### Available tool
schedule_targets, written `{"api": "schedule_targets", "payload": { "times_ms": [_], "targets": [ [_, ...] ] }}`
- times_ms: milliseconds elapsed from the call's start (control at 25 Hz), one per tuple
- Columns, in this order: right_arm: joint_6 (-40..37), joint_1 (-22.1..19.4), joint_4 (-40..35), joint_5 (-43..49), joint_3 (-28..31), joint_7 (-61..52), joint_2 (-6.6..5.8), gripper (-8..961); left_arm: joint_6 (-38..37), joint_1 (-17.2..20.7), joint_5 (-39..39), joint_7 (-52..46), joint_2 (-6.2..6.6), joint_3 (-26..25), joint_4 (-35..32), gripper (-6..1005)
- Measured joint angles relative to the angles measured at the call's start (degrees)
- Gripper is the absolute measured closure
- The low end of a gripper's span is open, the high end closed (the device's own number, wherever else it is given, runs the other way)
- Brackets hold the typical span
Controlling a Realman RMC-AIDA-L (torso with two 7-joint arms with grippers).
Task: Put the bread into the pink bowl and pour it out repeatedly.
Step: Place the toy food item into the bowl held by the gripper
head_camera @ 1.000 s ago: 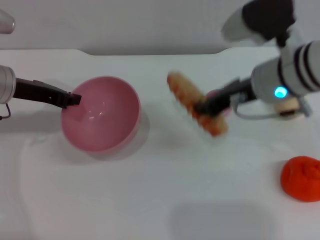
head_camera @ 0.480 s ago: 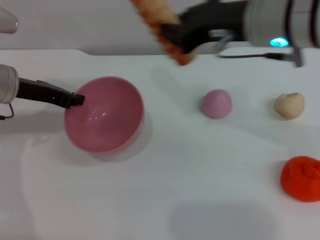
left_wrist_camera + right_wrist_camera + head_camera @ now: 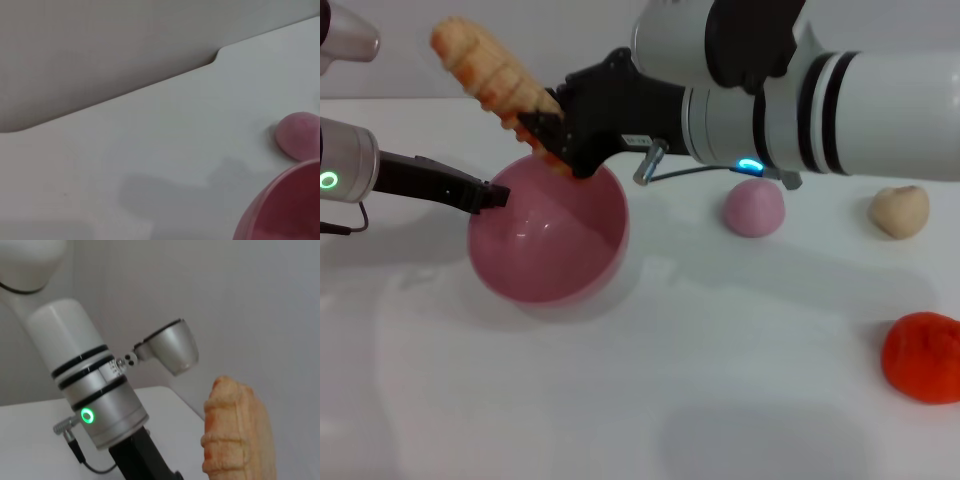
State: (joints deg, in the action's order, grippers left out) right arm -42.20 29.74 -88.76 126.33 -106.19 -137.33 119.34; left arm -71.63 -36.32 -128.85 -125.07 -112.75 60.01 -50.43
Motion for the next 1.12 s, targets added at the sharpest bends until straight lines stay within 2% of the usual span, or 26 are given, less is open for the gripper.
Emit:
{"api": "schedule_targets", "payload": {
  "times_ms": [280,480,600,800,920,1120],
  "targets": [
    [0.87,0.36,3.76,-0.05,-1.76,0.06,-0.13,814,0.0,-0.27,0.01,0.0,-0.2,0.01,-0.02,954],
    [0.94,-0.23,3.61,0.1,-2.05,0.75,-0.16,824,0.0,-0.32,0.01,0.0,-0.34,0.38,-0.02,954],
    [0.96,-0.67,3.38,0.11,-2.07,0.92,-0.16,635,-0.02,-0.29,0.01,-0.09,-0.43,0.76,-0.03,953],
    [1.29,-1.21,3.01,0.14,-2.06,1.51,-0.16,394,-0.07,-0.12,0.01,-0.14,-0.52,0.79,-0.11,953],
    [3.65,-1.69,2.53,0.14,-1.95,1.66,-0.11,391,0.08,-0.06,0.01,-0.12,-0.6,0.8,-0.11,953],
    [13.89,-4.43,1.39,0.08,-1.86,4.04,0.27,388,0.55,0.11,0.01,0.45,-1.51,0.8,-1.96,953]
  ]
}}
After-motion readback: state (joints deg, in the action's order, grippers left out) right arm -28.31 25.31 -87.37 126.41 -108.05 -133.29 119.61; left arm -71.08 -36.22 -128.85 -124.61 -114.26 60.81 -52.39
